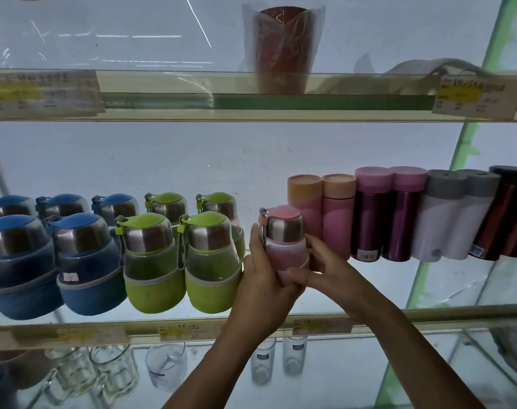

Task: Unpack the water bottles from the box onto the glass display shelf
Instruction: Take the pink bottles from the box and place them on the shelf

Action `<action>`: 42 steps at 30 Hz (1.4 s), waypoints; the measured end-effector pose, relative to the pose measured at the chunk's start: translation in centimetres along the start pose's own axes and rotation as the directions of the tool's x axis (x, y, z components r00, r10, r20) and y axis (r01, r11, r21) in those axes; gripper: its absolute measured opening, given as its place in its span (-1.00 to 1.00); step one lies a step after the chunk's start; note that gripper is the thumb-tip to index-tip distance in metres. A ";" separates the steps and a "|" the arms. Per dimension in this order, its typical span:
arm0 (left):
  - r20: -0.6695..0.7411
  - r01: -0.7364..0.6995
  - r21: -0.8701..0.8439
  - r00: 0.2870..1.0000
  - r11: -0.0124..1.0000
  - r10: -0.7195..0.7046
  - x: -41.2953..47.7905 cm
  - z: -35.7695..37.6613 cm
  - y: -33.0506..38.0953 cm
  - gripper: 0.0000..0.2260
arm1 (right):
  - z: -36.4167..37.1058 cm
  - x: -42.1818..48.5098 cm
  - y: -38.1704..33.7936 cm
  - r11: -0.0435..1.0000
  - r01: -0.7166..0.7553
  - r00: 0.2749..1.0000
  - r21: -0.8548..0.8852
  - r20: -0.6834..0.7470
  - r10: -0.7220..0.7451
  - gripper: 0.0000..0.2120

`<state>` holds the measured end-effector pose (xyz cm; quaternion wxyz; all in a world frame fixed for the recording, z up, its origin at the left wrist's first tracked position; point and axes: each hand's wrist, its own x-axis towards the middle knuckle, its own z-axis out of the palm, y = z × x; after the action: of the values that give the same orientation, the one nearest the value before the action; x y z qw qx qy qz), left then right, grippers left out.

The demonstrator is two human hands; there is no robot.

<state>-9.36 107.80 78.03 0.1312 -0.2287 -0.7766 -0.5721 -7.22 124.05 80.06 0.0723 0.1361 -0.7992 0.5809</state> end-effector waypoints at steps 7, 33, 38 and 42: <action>-0.033 0.015 0.215 0.999 0.977 -0.009 -0.8 0.4 -0.3 -0.09 | 0.3 0.1 0.4 0.991 -0.011 1.000 -0.131 -0.016 0.008 -0.31; 0.135 0.136 0.304 0.974 0.943 -0.184 1.1 -0.1 -0.9 -0.08 | 2.6 2.9 0.7 0.906 -0.172 0.942 -0.387 -0.335 0.035 -0.71; 0.141 0.148 0.359 0.967 0.921 -0.211 1.7 0.1 -0.7 -0.05 | 2.4 2.9 1.2 0.933 -0.127 0.953 -0.335 -0.301 0.022 -0.72; 0.124 0.149 0.420 0.968 0.895 -0.220 1.7 0.3 0.0 -0.08 | 2.3 2.8 1.3 0.947 -0.098 0.965 -0.305 -0.261 0.016 -0.71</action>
<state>-10.78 108.46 78.69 0.0549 -0.1688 -0.9052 -0.3861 -10.22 121.83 78.90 0.1781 0.0237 -0.8693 0.4605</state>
